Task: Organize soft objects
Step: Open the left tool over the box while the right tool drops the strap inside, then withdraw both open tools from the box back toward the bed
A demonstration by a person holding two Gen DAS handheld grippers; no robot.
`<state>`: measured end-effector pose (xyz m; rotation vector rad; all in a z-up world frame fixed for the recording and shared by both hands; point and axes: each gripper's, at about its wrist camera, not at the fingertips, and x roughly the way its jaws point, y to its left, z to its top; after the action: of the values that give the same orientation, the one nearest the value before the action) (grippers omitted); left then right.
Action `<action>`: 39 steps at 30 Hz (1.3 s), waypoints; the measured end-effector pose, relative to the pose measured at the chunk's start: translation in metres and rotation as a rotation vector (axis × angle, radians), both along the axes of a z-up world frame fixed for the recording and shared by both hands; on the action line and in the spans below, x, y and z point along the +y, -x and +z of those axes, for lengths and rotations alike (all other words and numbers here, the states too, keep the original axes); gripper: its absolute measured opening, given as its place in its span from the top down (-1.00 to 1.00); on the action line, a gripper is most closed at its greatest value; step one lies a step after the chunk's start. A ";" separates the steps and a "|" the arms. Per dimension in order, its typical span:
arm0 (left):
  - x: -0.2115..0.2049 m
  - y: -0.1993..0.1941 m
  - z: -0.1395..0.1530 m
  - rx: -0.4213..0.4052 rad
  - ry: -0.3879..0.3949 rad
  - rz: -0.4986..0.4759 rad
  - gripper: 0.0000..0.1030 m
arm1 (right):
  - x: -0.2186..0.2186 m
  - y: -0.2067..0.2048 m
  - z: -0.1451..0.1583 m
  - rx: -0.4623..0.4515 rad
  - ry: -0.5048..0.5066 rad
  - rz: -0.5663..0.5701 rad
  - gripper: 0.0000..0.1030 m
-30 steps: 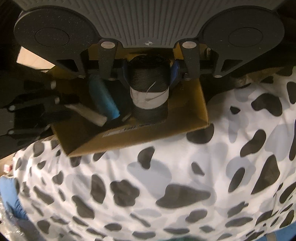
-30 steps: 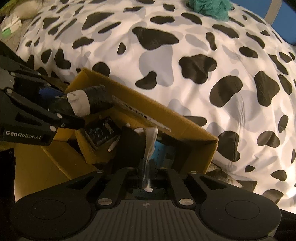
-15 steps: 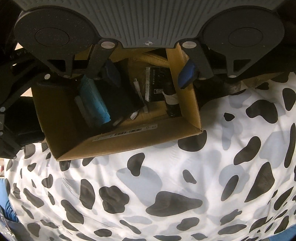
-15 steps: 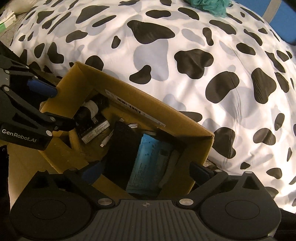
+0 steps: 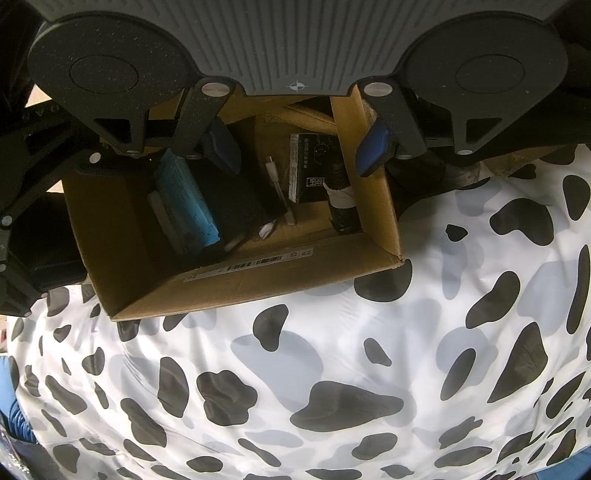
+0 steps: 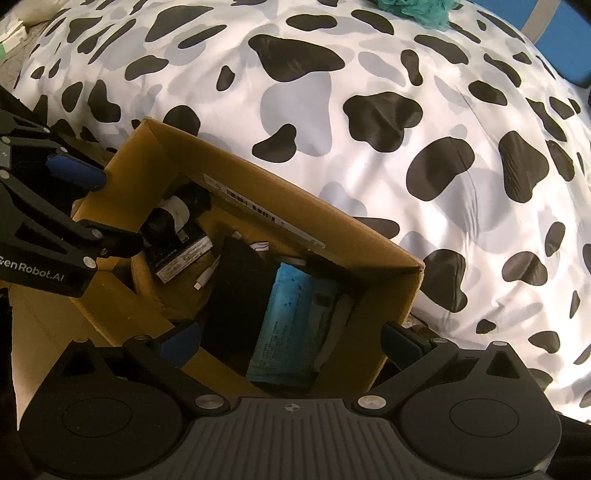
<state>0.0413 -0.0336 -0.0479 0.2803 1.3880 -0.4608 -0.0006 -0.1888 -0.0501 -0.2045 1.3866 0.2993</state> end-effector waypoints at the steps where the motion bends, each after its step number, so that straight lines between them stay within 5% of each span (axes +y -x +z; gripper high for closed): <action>1: 0.000 0.000 0.000 0.000 0.000 0.000 -0.32 | 0.000 0.000 0.000 0.000 0.001 -0.002 -1.00; 28: 0.006 -0.004 0.012 -0.070 0.042 0.045 -0.32 | -0.016 -0.007 0.011 -0.077 0.007 -0.118 -1.00; 39: 0.016 -0.011 0.035 -0.229 0.090 0.131 -0.32 | -0.037 -0.016 0.026 -0.175 0.011 -0.250 -1.00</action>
<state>0.0520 -0.0181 -0.0131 0.1621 1.1513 -0.3697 0.0154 -0.2257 -0.0242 -0.0626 1.2247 0.0639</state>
